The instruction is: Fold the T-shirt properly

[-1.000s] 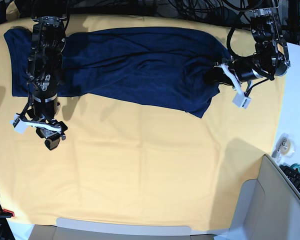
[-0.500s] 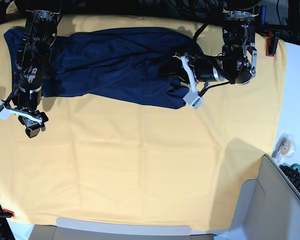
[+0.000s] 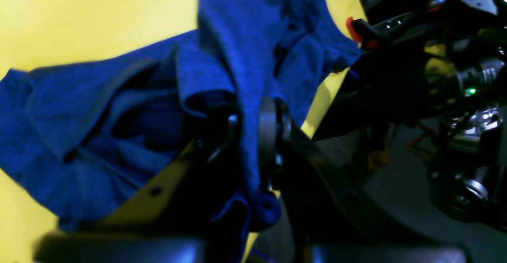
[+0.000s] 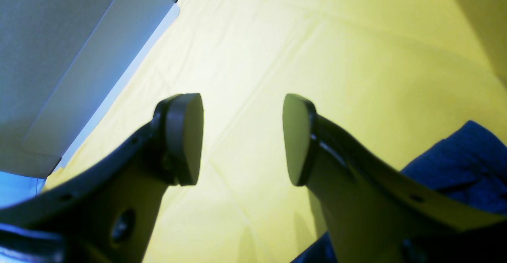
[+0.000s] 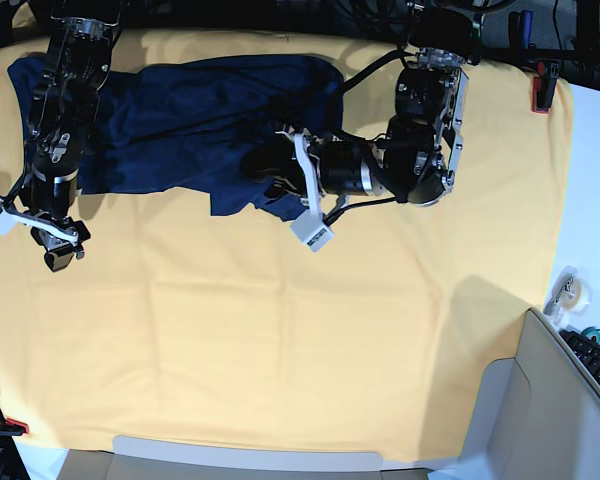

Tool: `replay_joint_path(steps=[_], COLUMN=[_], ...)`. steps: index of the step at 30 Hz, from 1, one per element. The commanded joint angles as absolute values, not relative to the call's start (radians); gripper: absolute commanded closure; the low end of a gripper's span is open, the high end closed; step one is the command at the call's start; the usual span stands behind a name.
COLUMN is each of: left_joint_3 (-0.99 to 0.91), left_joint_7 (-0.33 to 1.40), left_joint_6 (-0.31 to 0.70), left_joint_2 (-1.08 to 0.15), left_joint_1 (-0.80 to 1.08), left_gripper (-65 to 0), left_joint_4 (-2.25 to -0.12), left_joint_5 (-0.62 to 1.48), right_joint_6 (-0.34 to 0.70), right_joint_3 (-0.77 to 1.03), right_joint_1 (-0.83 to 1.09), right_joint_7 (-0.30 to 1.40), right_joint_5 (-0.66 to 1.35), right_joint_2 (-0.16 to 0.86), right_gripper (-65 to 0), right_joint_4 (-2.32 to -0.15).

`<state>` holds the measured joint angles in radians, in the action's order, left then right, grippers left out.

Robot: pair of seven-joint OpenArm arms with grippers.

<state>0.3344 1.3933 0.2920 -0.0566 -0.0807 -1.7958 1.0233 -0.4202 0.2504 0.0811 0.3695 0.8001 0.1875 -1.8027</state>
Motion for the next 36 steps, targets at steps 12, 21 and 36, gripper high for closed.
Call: replay_joint_path(steps=[12,21,36], left_joint_3=[0.555,0.628,0.677], left_joint_7=[1.26,1.198,1.201], left_joint_6=[0.05,0.03,0.028], left_joint_2=[-0.053,-0.054,-0.022], left_joint_1=[-0.119,-0.145,-0.159], left_gripper=[-0.1,-0.1,-0.1], left_joint_4=[-1.719,-1.661,-1.693], left_joint_5=[1.046,1.046,1.047], right_joint_6=[-0.409,-0.409,-0.409], right_joint_3=[0.257,0.257,0.257], right_joint_1=[0.07,0.071,0.071], right_joint_7=[0.348,0.348,0.346], right_joint_5=[0.799,0.799,0.797], right_joint_2=[0.199,0.199,0.197], right_gripper=[-31.9,-31.9,-31.9], right_joint_4=[-1.824,-1.824,-1.822])
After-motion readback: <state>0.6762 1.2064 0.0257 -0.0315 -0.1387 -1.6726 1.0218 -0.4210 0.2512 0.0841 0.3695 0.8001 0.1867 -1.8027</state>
